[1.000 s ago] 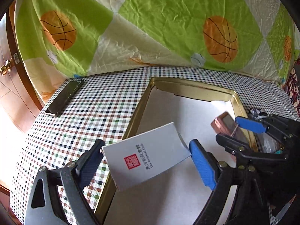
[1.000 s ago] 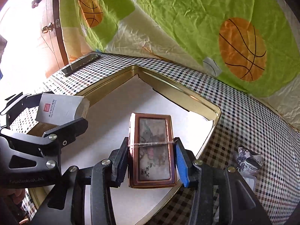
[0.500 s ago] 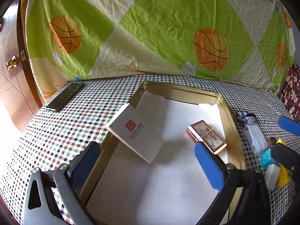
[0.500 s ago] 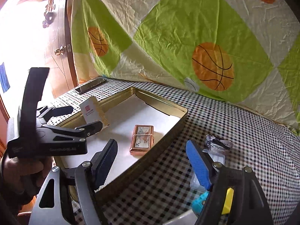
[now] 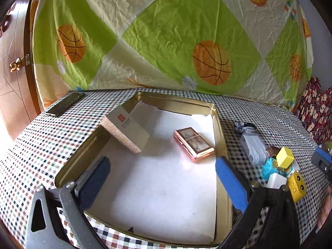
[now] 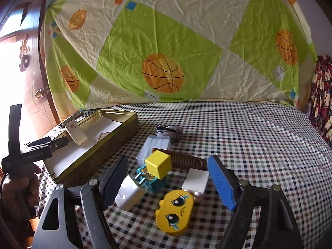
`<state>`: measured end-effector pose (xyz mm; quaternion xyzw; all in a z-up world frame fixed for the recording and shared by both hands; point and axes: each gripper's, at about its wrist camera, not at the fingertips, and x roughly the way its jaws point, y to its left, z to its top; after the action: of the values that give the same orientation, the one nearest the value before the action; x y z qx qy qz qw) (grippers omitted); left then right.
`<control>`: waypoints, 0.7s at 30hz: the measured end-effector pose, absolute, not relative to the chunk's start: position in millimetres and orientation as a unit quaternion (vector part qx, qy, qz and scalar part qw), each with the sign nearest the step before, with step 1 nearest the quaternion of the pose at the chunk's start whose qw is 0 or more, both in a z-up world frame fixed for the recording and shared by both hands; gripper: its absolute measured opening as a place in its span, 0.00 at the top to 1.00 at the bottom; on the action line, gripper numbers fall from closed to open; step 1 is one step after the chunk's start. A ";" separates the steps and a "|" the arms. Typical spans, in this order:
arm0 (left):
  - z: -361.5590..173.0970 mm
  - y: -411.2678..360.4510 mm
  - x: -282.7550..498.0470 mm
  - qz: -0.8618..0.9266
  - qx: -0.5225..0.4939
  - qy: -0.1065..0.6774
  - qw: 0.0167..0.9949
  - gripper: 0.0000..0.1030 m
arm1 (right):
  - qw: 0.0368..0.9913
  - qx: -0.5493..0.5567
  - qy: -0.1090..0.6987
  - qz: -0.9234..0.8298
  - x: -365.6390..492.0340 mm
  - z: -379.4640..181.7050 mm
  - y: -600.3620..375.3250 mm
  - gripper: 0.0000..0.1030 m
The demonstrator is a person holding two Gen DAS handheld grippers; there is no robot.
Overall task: Organize rigid objects
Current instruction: 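Grasp the yellow face block with the right tool while the left tool moves toward the white plug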
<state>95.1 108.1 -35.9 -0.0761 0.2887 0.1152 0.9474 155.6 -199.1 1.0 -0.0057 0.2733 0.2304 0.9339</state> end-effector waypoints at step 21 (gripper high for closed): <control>-44.6 -7.5 92.5 0.018 -0.010 0.296 0.955 0.00 | 0.909 -0.049 0.358 0.209 155.8 -43.4 -194.5 0.35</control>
<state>92.5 -7.5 -44.6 -0.0098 0.2959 0.0182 0.9550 155.8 -194.5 -43.4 -0.0486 0.3576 0.2092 0.9089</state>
